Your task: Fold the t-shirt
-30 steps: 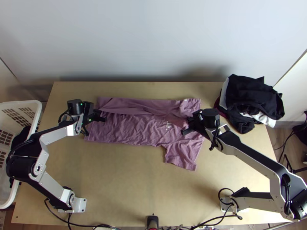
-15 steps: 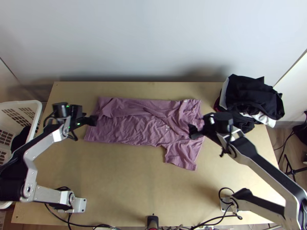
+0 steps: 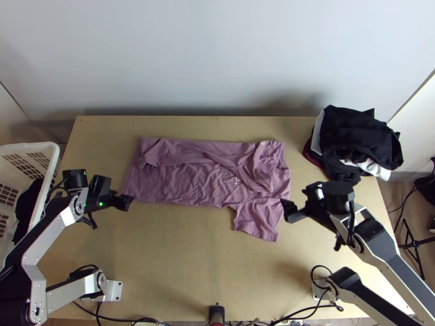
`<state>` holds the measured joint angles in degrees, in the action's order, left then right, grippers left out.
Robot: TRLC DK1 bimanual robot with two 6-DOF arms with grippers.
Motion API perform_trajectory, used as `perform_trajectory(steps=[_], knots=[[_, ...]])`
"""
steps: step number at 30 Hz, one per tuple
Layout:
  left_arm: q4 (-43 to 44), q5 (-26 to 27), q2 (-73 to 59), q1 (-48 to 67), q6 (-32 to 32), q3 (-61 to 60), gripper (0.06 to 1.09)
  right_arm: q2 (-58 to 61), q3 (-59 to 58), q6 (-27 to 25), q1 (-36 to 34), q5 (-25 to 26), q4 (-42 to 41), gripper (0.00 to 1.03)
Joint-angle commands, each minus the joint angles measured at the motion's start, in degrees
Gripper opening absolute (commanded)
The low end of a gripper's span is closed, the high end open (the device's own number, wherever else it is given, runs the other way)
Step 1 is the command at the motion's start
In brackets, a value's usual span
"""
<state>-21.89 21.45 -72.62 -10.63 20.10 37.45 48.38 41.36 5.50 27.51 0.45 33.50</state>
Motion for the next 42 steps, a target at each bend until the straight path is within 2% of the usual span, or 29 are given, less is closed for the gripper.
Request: perform_trajectory(steps=[1,14,25,28,35,42], knots=[[-5.88,0.17,2.83,0.35,1.35,-3.26,1.02,-4.0,-0.58,0.04,1.67,-0.71,5.35,0.98],[-0.7,-0.18,2.83,-0.44,-1.73,-2.65,1.02,-6.46,0.56,1.36,2.29,-1.85,7.99,0.96],[4.66,-0.71,0.46,0.35,-4.54,-3.17,1.02,-7.25,-4.71,3.56,3.52,-13.02,14.4,0.96],[5.63,-0.97,-1.3,0.35,-5.42,-2.47,1.02,-5.31,-5.33,2.85,4.84,-14.33,13.44,0.96],[7.04,-0.97,-1.82,1.14,-7.35,-2.38,1.02,-1.71,-10.16,3.47,6.33,-14.33,4.47,0.96],[7.12,-0.97,-1.65,1.14,-7.7,-1.68,1.02,6.2,-10.25,5.58,6.51,-14.25,3.15,0.96]])
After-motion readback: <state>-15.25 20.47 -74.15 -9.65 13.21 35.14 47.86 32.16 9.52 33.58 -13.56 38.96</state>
